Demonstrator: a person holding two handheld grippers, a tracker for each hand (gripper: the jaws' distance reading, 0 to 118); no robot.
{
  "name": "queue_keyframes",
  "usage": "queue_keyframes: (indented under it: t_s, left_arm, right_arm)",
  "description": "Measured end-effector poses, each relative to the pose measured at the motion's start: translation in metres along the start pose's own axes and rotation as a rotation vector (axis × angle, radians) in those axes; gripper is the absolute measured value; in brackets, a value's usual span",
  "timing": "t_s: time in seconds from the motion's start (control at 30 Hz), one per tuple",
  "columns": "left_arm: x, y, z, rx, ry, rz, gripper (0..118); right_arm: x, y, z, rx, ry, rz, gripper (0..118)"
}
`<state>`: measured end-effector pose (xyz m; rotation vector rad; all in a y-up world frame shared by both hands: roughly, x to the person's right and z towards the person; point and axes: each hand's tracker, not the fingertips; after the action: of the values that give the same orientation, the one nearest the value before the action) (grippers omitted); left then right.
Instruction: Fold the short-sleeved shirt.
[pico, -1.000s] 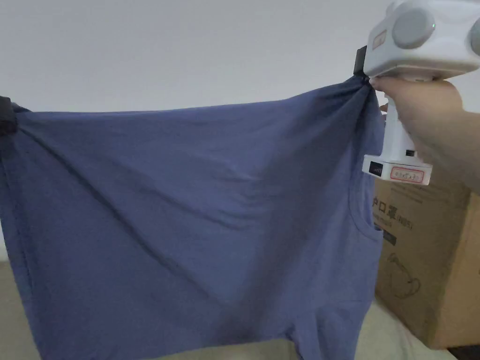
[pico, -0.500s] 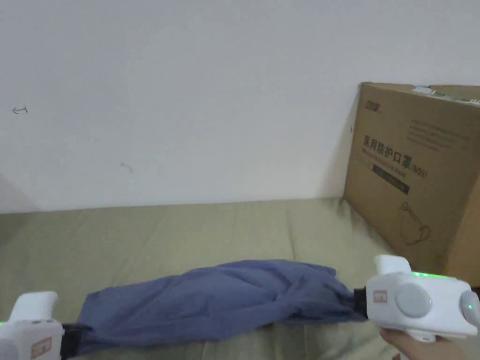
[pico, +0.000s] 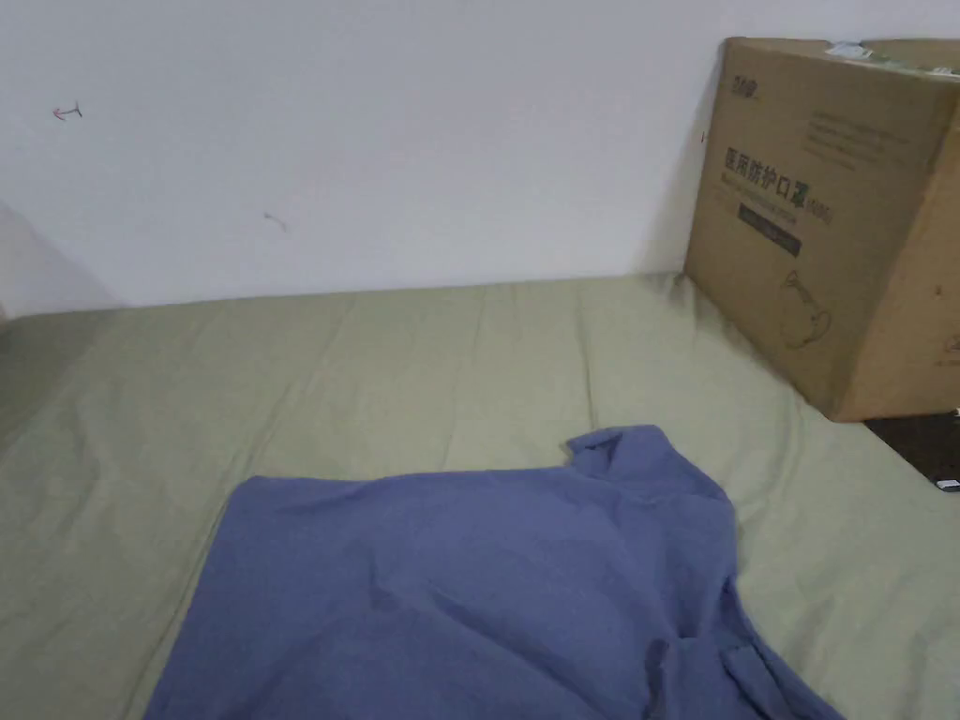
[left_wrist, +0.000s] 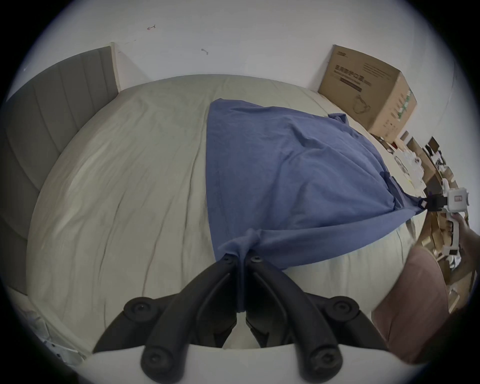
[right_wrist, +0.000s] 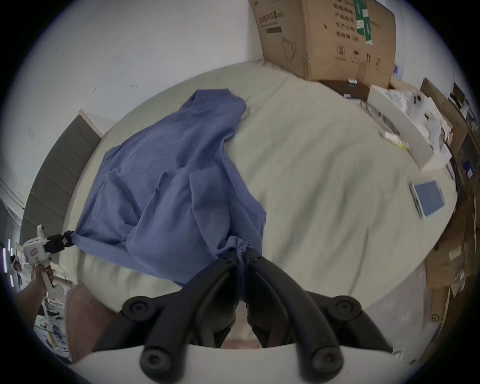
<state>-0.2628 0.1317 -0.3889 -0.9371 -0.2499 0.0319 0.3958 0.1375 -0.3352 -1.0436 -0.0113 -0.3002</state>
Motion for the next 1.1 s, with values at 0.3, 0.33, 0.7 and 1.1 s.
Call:
queue_keyframes:
  t_s: [0.3, 0.33, 0.7, 1.1]
  left_arm:
    - [0.0, -0.035, 0.03, 0.012, -0.046, 0.023, 31]
    - [0.001, -0.033, 0.036, 0.028, -0.035, 0.017, 31]
    - [0.099, -0.013, 0.164, 0.485, -0.044, -0.039, 106]
    - [0.096, 0.007, 0.181, 0.468, 0.026, -0.073, 0]
  right_arm:
    - [-0.006, -0.03, 0.006, 0.0, -0.021, 0.026, 26]
    - [-0.008, -0.029, 0.011, 0.025, -0.03, 0.02, 26]
    - [-0.116, -0.034, 0.139, 0.645, 0.121, 0.12, 107]
    - [-0.181, -0.044, 0.173, 0.824, 0.116, 0.253, 0]
